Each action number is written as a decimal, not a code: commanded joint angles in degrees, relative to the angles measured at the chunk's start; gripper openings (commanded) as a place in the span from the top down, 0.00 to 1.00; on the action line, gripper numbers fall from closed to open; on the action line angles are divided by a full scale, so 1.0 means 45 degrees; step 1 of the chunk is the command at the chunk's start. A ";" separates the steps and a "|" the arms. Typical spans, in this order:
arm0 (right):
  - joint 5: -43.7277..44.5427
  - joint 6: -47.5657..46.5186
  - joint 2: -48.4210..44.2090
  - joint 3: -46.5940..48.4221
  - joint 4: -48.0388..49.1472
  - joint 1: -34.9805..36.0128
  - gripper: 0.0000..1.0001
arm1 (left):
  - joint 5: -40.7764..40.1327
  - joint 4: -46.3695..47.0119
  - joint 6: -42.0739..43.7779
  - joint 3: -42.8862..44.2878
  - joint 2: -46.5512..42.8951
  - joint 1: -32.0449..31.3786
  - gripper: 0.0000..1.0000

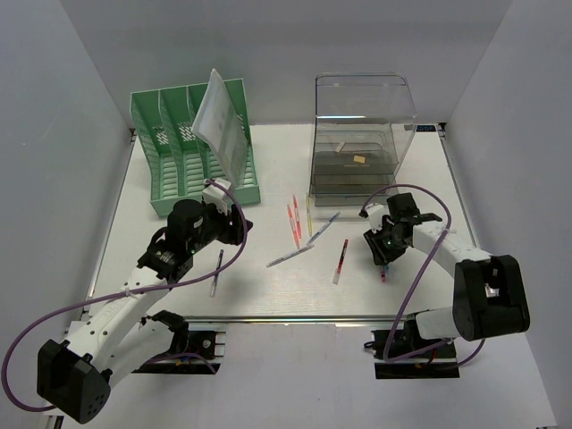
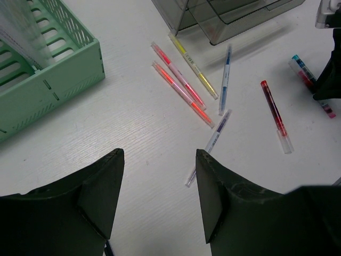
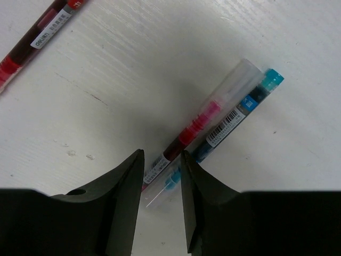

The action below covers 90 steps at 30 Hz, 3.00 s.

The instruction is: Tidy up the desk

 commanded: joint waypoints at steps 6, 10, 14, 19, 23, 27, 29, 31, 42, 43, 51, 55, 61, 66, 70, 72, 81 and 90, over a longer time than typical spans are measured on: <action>0.0046 0.0301 0.0811 0.0123 0.0255 0.0108 0.60 | -0.0021 0.0020 0.0121 0.0378 -0.0123 -0.0059 0.34; -0.0013 0.0224 0.0910 0.0104 0.0255 0.0186 0.61 | -0.0002 0.0020 0.0121 0.0358 -0.0124 -0.0059 0.34; 0.0065 0.0184 0.1182 0.0085 0.0254 0.0382 0.64 | -0.0021 0.0020 0.0159 0.0358 -0.0124 -0.0059 0.34; 0.0066 0.0048 0.1242 -0.0033 0.0216 0.0772 0.80 | -0.0001 0.0039 0.0160 0.0339 -0.0124 -0.0059 0.34; -0.0596 -0.0186 0.1048 0.0065 -0.0056 0.0909 0.89 | 0.0057 0.0059 0.0179 0.0319 -0.0085 -0.0059 0.34; -0.1456 -0.0596 0.0852 0.0396 -0.0448 0.0929 0.95 | 0.0057 0.0078 0.0179 0.0319 -0.0026 -0.0059 0.34; -0.2001 -0.0636 0.0754 0.0630 -0.0662 0.0929 0.98 | 0.0057 0.0078 0.0179 0.0300 -0.0045 -0.0059 0.34; -0.2316 -0.0675 0.0637 0.0845 -0.0819 0.0890 1.00 | 0.0057 0.0079 0.0218 0.0280 -0.0045 -0.0059 0.34; -0.2279 -0.1124 -0.1275 0.2153 -0.1522 0.0851 1.00 | 0.0271 0.0196 0.0238 0.0222 -0.0007 -0.0059 0.34; -0.2027 -0.1318 -0.1432 0.2232 -0.1523 0.0870 1.00 | 0.0291 0.0215 0.0238 0.0222 -0.0006 -0.0059 0.34; -0.1496 -0.3660 -0.1650 0.4436 -0.1619 0.0968 1.00 | 0.0565 0.0391 0.0296 0.0124 -0.0143 -0.0059 0.34; -0.1400 -0.4833 -0.1240 0.5276 -0.1348 0.1260 1.00 | 0.0643 0.0469 0.0316 0.0085 -0.0163 -0.0059 0.34; -0.0405 -0.6473 -0.0400 0.6431 -0.0840 0.1631 1.00 | 0.0741 0.0528 0.0355 0.0026 -0.0085 -0.0059 0.34; 0.0590 -0.8989 0.0186 0.6686 0.0076 0.1924 1.00 | 0.0721 0.0489 0.0413 0.0065 0.0071 -0.0059 0.34; 0.0827 -1.0182 0.0752 0.6803 0.0567 0.1925 1.00 | 0.0682 0.0489 0.0453 0.0046 0.0072 -0.0059 0.33; 0.0866 -1.0459 0.1026 0.6998 0.0703 0.1944 1.00 | 0.0721 0.0469 0.0472 0.0046 0.0072 -0.0059 0.34; 0.1061 -1.1457 0.2862 0.8208 0.0782 0.1983 0.99 | 0.0917 0.0508 0.0452 0.0085 0.0072 -0.0059 0.33; 0.1432 -1.1165 0.3722 0.8697 0.0645 0.1984 0.74 | 0.0956 0.0528 0.0433 0.0046 -0.0006 -0.0059 0.33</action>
